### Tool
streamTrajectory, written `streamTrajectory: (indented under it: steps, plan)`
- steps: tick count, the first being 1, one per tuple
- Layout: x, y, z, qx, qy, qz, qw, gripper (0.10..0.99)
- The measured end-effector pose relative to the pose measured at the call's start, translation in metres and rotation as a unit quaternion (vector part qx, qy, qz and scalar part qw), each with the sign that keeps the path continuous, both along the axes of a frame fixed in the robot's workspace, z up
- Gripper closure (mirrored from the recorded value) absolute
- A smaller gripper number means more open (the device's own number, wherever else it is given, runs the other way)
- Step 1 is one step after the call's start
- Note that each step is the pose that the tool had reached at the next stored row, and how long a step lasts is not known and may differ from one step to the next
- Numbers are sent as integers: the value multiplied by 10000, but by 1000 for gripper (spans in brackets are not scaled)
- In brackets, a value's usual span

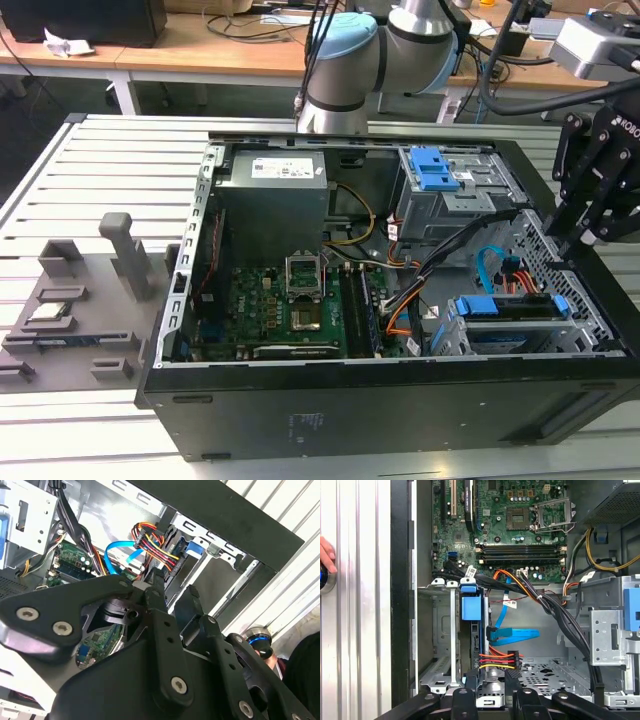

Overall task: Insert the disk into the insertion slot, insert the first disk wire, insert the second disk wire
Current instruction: 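Insert the second disk wire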

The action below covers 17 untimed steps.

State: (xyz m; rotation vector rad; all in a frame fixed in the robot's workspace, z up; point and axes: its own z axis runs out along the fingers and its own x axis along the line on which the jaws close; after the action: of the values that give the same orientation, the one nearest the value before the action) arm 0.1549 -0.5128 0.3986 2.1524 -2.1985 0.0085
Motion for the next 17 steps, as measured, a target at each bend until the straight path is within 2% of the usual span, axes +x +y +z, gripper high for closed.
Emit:
streamTrajectory:
  steps: [4, 6, 9, 11, 17]
  plan:
    - [-10, 2, 1, -1, 0, 0, 10000, 725]
    - [-54, 4, 0, 0, 0, 0, 10000, 725]
    - [-171, 26, -12, 0, 0, 0, 10000, 725]
    - [-251, 31, -84, -10, 0, 0, 10000, 725]
    - [-344, 32, -213, -33, 0, 0, 10000, 725]
